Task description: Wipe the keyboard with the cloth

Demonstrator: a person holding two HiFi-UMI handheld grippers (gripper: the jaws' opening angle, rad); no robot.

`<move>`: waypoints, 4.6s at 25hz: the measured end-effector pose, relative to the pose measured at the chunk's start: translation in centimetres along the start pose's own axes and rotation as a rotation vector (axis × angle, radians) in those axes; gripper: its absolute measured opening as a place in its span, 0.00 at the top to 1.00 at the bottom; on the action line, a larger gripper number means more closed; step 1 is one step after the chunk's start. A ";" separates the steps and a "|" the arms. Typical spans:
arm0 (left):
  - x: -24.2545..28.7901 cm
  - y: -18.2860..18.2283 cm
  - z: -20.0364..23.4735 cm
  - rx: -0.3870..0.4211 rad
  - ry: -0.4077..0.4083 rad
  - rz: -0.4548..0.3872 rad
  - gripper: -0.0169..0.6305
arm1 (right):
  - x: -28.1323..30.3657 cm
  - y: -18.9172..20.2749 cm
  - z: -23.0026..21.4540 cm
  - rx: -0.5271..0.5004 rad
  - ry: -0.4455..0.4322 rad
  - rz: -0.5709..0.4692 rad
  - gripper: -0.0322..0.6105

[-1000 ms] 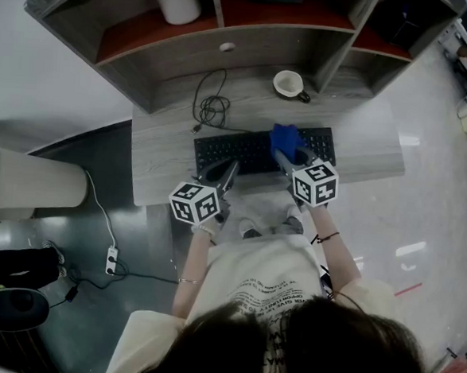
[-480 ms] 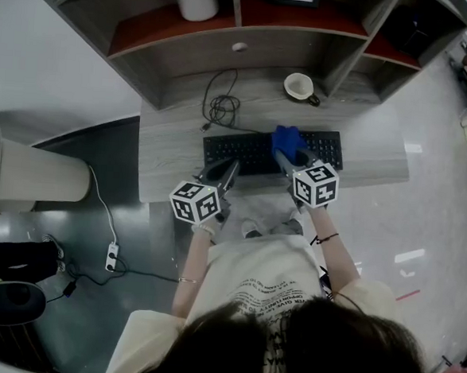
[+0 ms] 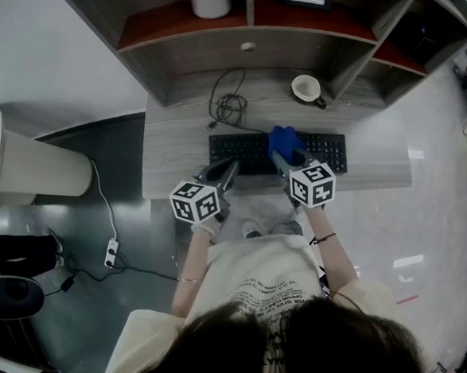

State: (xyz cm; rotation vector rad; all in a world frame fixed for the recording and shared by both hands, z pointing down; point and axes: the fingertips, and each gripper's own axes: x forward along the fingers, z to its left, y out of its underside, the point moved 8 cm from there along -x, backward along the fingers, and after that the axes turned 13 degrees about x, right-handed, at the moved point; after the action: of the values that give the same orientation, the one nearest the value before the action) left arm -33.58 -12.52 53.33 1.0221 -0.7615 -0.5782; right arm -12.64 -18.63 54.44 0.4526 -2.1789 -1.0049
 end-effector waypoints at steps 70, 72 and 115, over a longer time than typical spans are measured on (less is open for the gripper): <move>-8.6 0.2 4.2 -0.031 -0.295 -0.065 0.99 | 9.3 0.9 10.1 0.001 -0.315 0.132 0.86; -8.8 0.2 4.2 -0.027 -0.299 -0.066 0.99 | 9.4 0.9 10.4 0.003 -0.322 0.130 0.86; -10.3 -3.6 -2.7 0.075 -0.447 -0.193 0.99 | 5.0 -2.7 11.5 -0.010 -0.634 0.131 0.86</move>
State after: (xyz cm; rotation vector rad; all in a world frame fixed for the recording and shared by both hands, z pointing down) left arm -38.06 -5.06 46.27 1.0553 -1.0897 -0.9704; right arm -24.27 -17.05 49.18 -0.0326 -2.7086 -1.1980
